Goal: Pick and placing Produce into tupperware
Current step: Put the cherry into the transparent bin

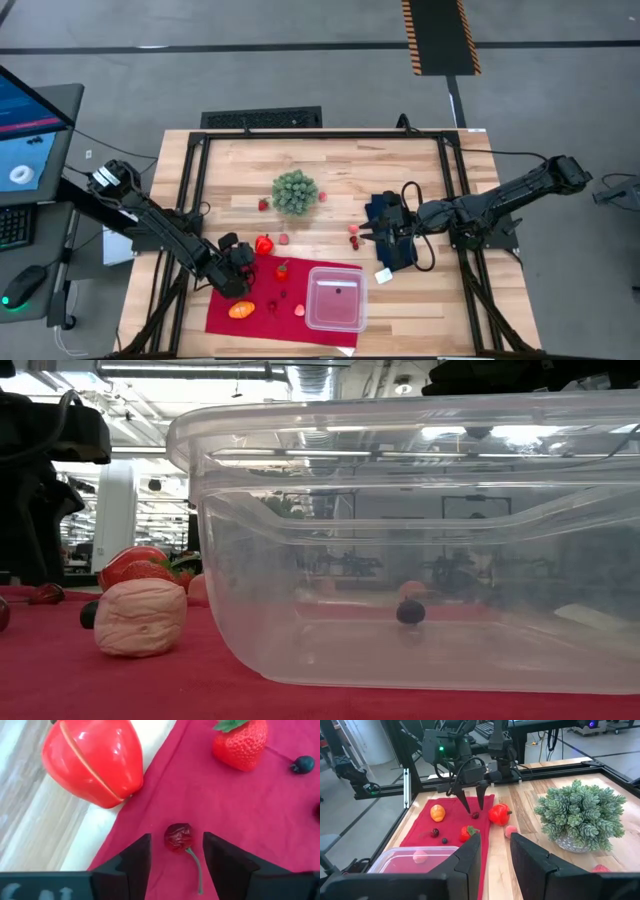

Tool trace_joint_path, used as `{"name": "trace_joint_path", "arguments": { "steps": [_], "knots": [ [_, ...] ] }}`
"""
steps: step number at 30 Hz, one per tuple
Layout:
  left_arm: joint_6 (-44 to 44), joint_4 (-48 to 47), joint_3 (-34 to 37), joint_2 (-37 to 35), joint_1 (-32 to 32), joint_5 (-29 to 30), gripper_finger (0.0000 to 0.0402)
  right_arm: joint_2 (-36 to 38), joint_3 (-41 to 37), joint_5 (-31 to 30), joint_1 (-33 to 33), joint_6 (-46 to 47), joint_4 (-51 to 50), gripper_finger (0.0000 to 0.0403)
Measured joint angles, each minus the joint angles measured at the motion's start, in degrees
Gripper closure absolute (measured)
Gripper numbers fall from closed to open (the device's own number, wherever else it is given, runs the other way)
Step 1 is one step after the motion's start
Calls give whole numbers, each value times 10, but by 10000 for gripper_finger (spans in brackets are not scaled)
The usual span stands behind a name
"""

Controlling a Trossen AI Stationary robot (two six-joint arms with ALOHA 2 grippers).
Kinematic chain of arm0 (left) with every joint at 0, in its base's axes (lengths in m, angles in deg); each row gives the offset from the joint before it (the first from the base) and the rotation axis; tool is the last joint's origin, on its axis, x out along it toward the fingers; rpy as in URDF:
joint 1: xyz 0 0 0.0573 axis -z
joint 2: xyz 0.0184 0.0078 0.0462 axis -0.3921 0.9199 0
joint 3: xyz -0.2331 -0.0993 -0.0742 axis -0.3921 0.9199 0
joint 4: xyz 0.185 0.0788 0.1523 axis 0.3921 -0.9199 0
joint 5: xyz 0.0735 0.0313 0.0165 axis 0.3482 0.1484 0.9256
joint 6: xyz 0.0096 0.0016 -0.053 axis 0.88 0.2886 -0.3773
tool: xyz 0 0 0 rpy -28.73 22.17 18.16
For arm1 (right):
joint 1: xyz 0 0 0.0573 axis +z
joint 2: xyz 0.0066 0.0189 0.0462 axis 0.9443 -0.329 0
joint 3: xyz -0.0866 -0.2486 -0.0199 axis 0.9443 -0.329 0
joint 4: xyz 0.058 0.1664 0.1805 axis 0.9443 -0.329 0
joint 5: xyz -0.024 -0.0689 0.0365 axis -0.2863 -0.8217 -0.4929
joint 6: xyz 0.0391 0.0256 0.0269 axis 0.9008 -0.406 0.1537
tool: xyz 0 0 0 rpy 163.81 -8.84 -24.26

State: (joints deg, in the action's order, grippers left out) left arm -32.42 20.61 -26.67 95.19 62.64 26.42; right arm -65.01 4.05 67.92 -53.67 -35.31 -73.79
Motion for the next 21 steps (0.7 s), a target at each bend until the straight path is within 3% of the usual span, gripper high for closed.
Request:
{"name": "trace_joint_path", "arguments": {
  "steps": [21],
  "knots": [
    [-19,41,33,0,-16,-21,231,0,0,0,0,0,0,274]
  ]
}}
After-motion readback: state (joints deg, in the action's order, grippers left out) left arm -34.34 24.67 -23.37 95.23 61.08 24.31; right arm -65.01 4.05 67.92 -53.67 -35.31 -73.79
